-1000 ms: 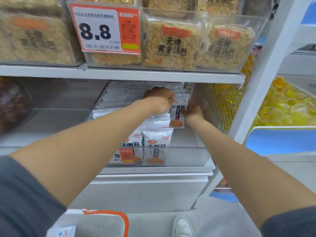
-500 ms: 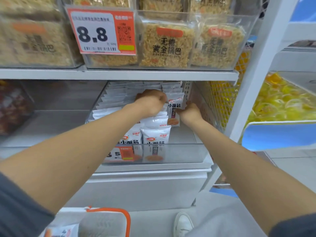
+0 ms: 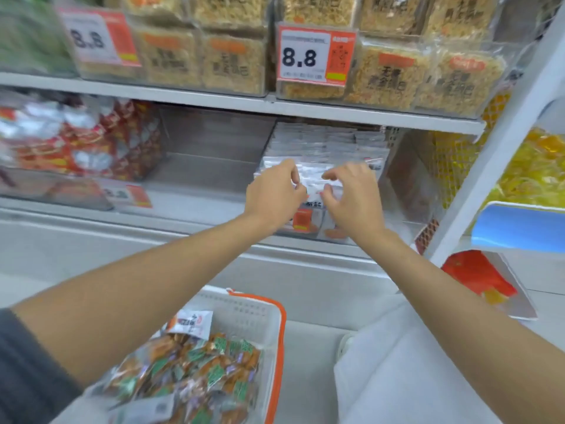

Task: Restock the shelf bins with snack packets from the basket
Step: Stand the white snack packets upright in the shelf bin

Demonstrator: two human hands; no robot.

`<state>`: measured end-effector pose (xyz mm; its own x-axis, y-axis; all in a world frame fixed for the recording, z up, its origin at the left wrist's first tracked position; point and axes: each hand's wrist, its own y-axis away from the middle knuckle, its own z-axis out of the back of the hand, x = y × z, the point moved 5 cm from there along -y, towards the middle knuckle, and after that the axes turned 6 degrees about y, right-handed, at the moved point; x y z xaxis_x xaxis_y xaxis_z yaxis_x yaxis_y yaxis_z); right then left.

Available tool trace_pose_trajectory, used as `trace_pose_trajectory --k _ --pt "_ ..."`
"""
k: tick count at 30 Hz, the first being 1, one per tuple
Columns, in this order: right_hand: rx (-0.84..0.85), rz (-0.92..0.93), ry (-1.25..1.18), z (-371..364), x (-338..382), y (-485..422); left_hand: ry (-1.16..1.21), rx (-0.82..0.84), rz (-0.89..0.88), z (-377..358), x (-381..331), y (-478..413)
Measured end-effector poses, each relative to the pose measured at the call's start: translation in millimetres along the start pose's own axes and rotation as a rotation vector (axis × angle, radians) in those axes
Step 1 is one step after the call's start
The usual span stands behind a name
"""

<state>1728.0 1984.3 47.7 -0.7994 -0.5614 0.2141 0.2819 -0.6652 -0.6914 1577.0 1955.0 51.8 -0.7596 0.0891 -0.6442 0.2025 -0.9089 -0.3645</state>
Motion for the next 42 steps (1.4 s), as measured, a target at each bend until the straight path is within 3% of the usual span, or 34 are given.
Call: trace_pose_trajectory --k 6,12,15,18,22,24,29,35,42 --pt "0.355 0.096 -0.148 -69.4 62.9 70.6 -0.094 0.158 0.208 3.7 100.3 53.8" --pt "1.096 0.043 -0.087 -157.3 75.7 152.5 -0.245 0.41 0.422 -4.3 217.1 97.3" --pt "1.308 0.112 -0.022 -186.5 85.1 181.7 -0.451 0.574 0.499 -15.4 280.6 140.4" --pt "1.388 0.239 0.015 -206.3 103.7 203.9 -0.619 0.765 0.491 -34.3 322.3 179.8" --pt "1.45 0.323 0.047 -223.9 122.8 228.0 -0.626 0.9 0.476 -58.4 343.7 205.3" --pt "1.476 0.342 0.05 -228.9 126.7 236.1 -0.658 0.92 0.444 -69.3 350.5 212.8" --pt "1.507 0.333 0.045 -231.4 126.9 244.6 -0.774 0.96 0.124 -98.3 351.5 201.6" --pt "1.535 0.309 0.046 -223.6 125.0 247.5 -0.704 0.971 0.142 -116.8 362.1 196.6" --pt "1.568 0.296 0.065 -218.9 113.7 252.0 -0.928 0.994 0.066 -122.9 363.1 206.4"
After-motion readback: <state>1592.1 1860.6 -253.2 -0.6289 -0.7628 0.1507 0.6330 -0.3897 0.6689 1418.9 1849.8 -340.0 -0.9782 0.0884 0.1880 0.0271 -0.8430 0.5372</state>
